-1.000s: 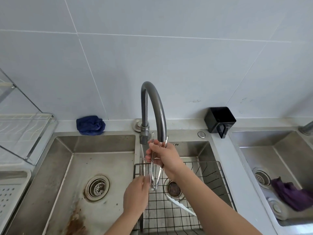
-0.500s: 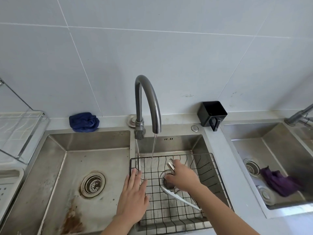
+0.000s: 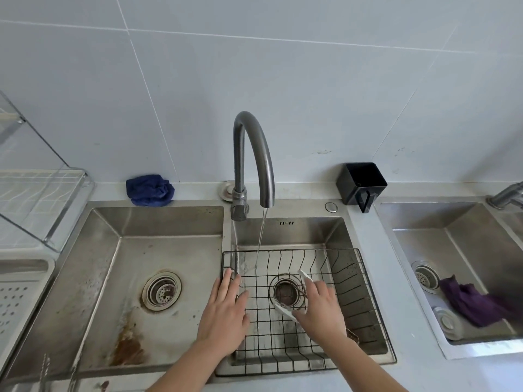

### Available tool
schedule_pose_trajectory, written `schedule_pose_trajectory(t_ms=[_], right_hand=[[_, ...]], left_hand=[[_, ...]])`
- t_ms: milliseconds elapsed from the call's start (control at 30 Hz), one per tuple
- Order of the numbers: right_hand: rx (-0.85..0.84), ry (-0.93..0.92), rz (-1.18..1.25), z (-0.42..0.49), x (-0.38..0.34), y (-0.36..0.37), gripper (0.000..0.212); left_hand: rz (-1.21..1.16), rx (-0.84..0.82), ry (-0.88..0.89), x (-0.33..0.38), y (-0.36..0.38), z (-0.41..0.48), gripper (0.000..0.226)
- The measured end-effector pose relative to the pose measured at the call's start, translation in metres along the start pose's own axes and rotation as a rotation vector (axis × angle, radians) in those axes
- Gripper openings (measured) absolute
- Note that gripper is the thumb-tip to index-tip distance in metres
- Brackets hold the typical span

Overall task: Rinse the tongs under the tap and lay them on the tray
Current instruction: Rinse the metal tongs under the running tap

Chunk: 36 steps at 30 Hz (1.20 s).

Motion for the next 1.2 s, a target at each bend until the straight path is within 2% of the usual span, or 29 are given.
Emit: schedule_pose_trajectory(t_ms=[100,167,267,400,600,767,967,1033,1200], right_hand=[[0.049,-0.074,0.030,-0.009,-0.019,0.002,0.059],[0.040,-0.135,0.068,-0.018,-0.039,0.011,0.050],[0.042,-0.192,0.148,-0.030,-0.069,0.021,0.041],[0.170,-0.229,0.287,-0.036,-0.104,0.017,0.010],[0.290,-0.431,0.348,-0.033,-0.162,0.007,0.017],[0.260,-0.626,0.203,-0.032,-0.207,0.015,0.027],[0.192,-0.682,0.023,-0.032,-0.213,0.033,0.033],[0.193,-0.688,0.007,-0.031,-0.210,0.035,0.033],[0.183,-0.688,-0.001,-0.029,-0.203,0.040,0.030]], left_hand=[[-0.061,0.025,-0.020,0.000,-0.003,-0.005,0.050],[-0.112,0.064,-0.071,-0.005,-0.012,-0.011,0.050],[-0.143,0.125,-0.203,-0.028,-0.034,-0.027,0.049],[-0.131,0.206,-0.428,-0.082,-0.073,-0.062,0.047],[0.014,0.374,-0.675,-0.167,-0.115,-0.128,0.046],[0.143,0.289,-0.871,-0.198,-0.110,-0.179,0.056],[0.151,0.121,-1.127,-0.208,-0.083,-0.227,0.095],[0.138,0.100,-1.182,-0.208,-0.078,-0.235,0.101],[0.094,0.102,-1.224,-0.213,-0.070,-0.239,0.082]])
Point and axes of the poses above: each hand's wrist, its own z-axis towards the middle knuckle, its own y-axis out of the palm, x = y × z, the point moved 8 cm from there along z, towards the middle knuckle, and after that the axes turned 12 degrees about x, right-handed, at the moved point
